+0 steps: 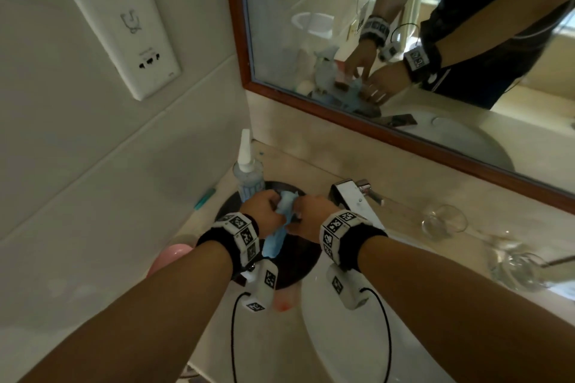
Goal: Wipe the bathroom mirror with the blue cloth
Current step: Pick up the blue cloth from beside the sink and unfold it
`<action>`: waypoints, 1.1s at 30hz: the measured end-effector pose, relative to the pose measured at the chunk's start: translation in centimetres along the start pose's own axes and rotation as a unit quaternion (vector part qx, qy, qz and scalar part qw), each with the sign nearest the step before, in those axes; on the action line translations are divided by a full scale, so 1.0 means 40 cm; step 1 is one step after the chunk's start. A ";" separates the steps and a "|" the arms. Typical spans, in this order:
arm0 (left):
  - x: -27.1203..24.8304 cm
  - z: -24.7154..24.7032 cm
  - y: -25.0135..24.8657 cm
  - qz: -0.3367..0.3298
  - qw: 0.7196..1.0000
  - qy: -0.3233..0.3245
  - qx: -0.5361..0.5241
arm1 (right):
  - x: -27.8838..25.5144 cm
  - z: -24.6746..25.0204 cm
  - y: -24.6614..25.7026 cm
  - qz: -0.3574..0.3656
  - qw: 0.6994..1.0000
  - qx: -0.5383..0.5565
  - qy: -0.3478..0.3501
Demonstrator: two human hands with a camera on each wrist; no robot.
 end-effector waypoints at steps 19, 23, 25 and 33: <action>-0.230 0.209 -0.528 -0.241 0.945 0.007 -0.219 | -0.436 0.368 -0.077 -0.070 0.894 0.239 -0.372; -0.269 0.211 -0.645 -0.305 0.933 0.021 -0.189 | -0.542 0.418 -0.120 -0.085 0.862 0.260 -0.426; -0.285 0.209 -0.700 -0.344 0.926 -0.003 -0.158 | -0.594 0.431 -0.148 -0.101 0.843 0.277 -0.450; -0.333 0.116 -0.902 -0.450 0.890 0.012 -0.072 | -0.786 0.421 -0.266 -0.191 0.767 0.300 -0.534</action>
Point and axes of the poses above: each hand's wrist, its own x-axis towards the middle knuckle, its own z-axis out of the back of the hand, y = z × x, the point moved 4 cm from there along x, towards the middle knuckle, and after that the axes turned 7 degrees about y, right-handed, at the moved point
